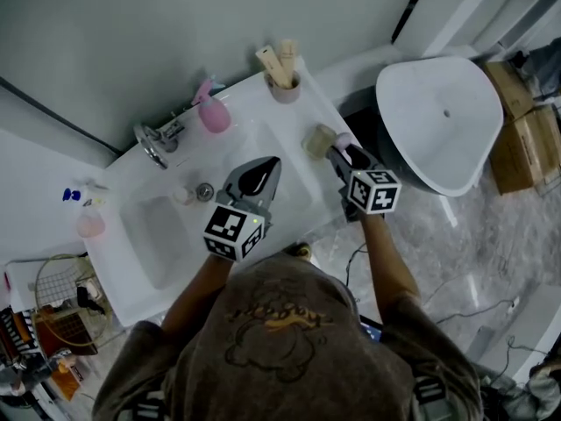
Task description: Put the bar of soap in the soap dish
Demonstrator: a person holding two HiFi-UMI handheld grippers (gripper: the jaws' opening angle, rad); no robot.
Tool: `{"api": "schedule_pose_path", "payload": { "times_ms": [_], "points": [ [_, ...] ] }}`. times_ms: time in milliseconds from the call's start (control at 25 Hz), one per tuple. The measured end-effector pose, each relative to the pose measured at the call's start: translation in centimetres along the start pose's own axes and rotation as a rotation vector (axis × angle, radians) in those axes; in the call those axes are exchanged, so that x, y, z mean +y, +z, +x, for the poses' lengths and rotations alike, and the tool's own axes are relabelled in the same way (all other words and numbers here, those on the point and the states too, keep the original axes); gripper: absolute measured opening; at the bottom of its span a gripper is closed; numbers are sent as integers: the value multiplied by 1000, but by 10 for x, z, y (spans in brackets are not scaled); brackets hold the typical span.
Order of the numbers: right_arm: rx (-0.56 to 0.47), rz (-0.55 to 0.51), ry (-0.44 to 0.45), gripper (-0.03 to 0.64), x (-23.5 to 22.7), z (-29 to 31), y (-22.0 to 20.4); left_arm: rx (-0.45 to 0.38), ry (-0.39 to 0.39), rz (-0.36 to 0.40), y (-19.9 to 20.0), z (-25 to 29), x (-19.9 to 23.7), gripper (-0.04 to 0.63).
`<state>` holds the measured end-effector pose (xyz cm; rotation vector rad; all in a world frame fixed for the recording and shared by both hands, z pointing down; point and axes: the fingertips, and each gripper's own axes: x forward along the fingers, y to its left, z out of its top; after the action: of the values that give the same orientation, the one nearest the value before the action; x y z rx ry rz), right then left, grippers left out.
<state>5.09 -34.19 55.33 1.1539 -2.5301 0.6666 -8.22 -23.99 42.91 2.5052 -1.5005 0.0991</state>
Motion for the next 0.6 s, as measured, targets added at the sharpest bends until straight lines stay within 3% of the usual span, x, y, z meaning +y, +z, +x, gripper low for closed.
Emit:
{"api": "schedule_pose_path", "payload": {
  "times_ms": [240,600],
  "points": [
    [105,-49,-11,178,-11,35,-19,6,26,-33,-4,1,13,5],
    [224,17,-29,178,-22,72,-38,24,47,-39,-11,1,26,5]
  ]
}}
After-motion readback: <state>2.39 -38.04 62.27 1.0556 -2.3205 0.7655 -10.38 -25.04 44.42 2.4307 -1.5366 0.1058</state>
